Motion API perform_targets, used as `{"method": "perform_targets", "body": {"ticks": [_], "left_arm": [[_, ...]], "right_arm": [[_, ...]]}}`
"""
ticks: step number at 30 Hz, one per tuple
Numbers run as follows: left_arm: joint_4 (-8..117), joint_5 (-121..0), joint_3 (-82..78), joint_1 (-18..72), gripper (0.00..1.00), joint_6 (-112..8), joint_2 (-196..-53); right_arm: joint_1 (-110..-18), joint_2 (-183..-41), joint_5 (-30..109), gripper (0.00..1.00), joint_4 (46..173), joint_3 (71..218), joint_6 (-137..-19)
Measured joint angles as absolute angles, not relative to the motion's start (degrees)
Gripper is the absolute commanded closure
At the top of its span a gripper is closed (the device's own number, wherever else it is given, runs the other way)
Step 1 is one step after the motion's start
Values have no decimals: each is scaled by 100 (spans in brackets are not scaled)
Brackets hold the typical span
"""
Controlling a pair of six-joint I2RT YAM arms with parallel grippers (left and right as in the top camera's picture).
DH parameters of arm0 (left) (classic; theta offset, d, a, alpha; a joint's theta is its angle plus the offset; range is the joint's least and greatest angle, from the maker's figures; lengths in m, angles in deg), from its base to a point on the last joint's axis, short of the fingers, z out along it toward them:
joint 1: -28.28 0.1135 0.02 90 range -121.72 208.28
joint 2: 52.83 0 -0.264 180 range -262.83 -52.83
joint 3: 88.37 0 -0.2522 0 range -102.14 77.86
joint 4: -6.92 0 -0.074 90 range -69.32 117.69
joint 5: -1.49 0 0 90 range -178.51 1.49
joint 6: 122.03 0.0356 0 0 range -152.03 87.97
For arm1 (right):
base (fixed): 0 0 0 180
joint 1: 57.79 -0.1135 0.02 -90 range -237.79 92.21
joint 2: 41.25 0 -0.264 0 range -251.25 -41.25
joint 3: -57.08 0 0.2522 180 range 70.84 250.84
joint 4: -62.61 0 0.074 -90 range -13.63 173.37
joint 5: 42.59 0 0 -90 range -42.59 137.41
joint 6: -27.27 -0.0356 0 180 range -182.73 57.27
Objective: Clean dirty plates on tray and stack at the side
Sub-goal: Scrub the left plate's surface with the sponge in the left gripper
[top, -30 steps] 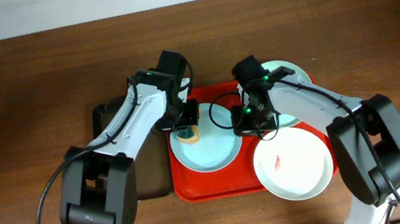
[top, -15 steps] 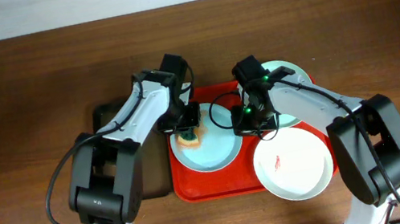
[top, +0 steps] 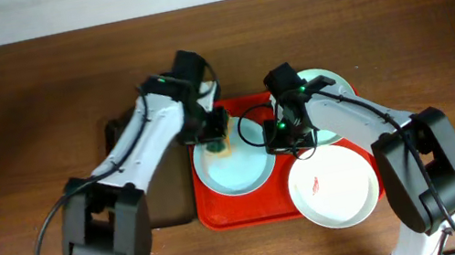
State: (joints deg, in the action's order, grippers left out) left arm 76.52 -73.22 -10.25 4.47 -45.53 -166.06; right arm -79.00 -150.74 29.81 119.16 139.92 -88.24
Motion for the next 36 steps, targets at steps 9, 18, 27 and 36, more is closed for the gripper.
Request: {"method": "perform_targets", "body": {"ticks": [9, 18, 27, 36], "left_arm": [[6780, -8491, -90, 161, 100, -5508, -16608], [5999, -7178, 520, 222, 100, -5510, -16479], [6330, -7025, 529, 545, 100, -5329, -15286], [6268, -7724, 621, 285, 100, -5379, -16169]], "right_arm": [[-7900, -15074, 2981, 95, 11912, 13992, -8822], [-7900, -15074, 3029, 95, 11931, 13992, -8822], [-7900, -15072, 3022, 96, 11922, 13992, -8739], [-7900, -15072, 2898, 96, 11914, 13992, -8398]]}}
